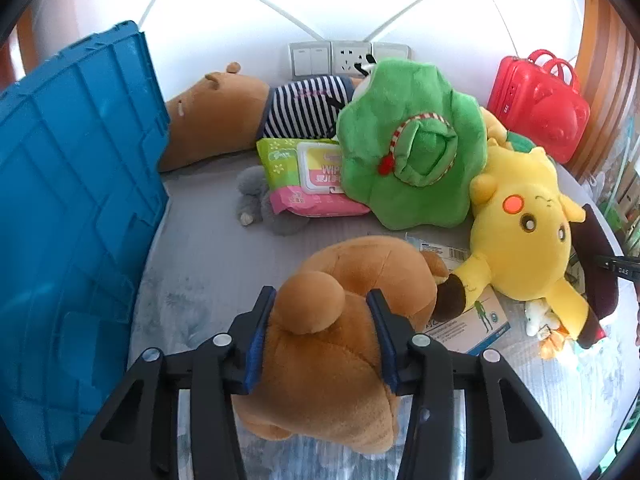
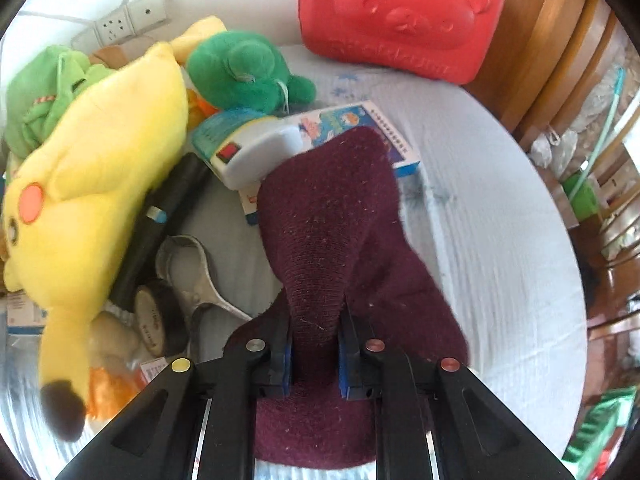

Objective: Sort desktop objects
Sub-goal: 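Grasp the brown bear plush with the left gripper while the right gripper grasps the maroon plush, then lift bear and maroon plush and carry them over the blue crate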

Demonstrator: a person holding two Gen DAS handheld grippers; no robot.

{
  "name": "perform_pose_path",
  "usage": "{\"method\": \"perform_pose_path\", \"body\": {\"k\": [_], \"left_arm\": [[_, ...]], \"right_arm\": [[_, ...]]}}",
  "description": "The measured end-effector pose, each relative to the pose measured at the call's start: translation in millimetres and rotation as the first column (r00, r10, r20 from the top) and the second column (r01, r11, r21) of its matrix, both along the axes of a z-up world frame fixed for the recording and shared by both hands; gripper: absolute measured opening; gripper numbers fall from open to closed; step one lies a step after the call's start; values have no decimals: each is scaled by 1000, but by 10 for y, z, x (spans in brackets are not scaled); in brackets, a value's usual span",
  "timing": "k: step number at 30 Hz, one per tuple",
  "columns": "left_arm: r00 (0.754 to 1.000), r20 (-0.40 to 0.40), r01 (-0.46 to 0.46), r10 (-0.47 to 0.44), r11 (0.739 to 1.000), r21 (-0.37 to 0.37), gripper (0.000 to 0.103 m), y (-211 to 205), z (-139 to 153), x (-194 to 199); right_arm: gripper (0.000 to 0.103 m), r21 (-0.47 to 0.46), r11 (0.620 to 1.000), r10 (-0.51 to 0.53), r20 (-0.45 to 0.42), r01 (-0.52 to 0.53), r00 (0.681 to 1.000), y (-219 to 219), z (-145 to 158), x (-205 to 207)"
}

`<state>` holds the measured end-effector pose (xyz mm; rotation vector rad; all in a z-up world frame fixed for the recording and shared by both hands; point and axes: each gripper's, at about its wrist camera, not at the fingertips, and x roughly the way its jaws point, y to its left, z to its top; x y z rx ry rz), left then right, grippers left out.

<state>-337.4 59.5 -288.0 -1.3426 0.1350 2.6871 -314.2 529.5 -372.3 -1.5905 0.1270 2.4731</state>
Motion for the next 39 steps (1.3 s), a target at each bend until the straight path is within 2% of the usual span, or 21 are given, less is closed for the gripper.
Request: {"method": "perform_pose_path", "body": {"k": [9, 19, 28, 39], "left_arm": [[1000, -22, -20, 21, 1000, 20, 40, -144, 338, 330], [996, -74, -43, 47, 997, 58, 32, -403, 938, 895], [993, -86, -68, 76, 994, 87, 30, -655, 1353, 1385], [981, -152, -108, 122, 989, 98, 28, -884, 1870, 1682]], "right_arm": [[15, -24, 999, 47, -59, -49, 997, -152, 547, 419], [15, -23, 992, 116, -149, -121, 982, -594, 1321, 952], [15, -13, 973, 220, -247, -231, 944, -1145, 1926, 1308], [15, -13, 933, 333, -349, -360, 876, -1668, 2410, 1500]]}}
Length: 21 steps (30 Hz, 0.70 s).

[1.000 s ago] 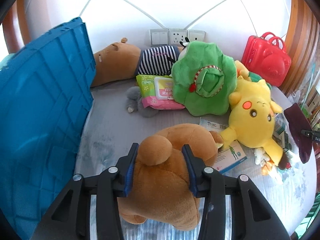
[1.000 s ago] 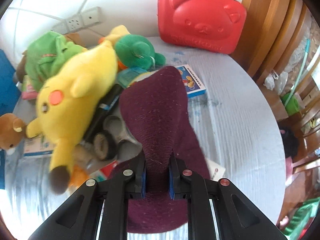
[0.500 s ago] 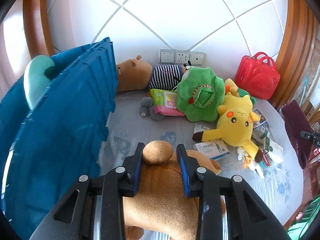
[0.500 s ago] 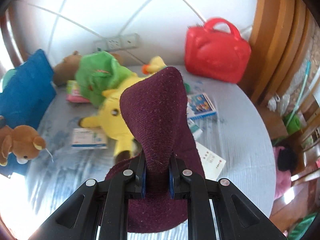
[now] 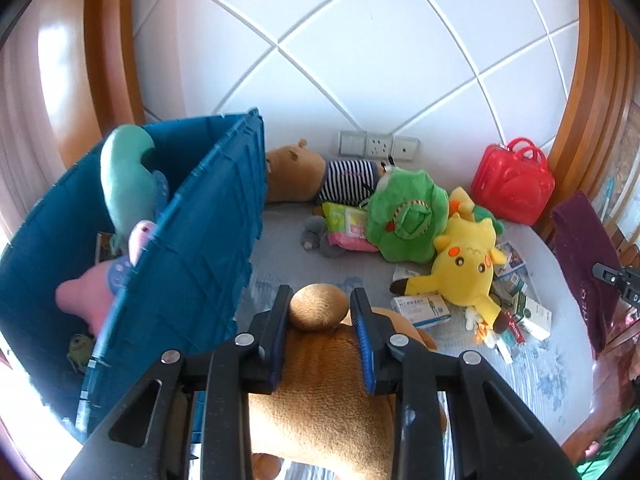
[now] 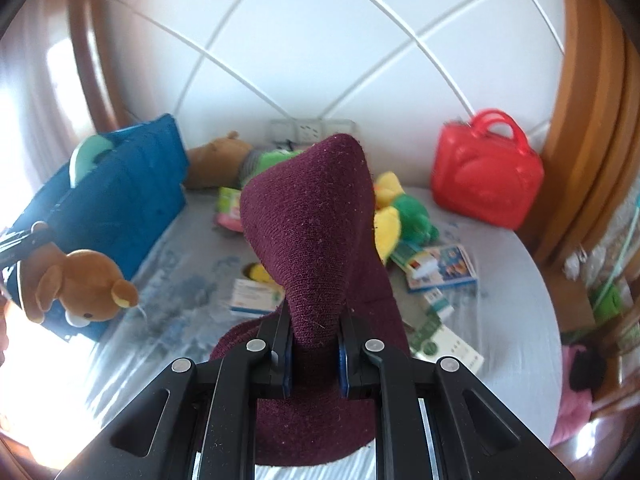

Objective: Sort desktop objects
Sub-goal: 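Lift bear and maroon plush and carry them over the blue crate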

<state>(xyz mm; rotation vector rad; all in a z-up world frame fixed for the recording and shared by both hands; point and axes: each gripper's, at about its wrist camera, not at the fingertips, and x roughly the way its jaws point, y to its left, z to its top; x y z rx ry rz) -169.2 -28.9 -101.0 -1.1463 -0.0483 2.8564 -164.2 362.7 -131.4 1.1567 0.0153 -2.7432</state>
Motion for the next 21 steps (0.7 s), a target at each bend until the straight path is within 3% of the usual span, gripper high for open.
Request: {"method": "perform_pose_path", "body": {"k": [10, 21], "left_arm": [[994, -99, -42, 44, 999, 19, 18, -596, 739, 26], [968, -237, -89, 79, 995, -32, 18, -1855, 1577, -141]], "right_arm": [[15, 3, 991, 135, -93, -135, 987, -798, 486, -121], [15, 2, 967, 250, -208, -255, 946, -2268, 1047, -375]]}}
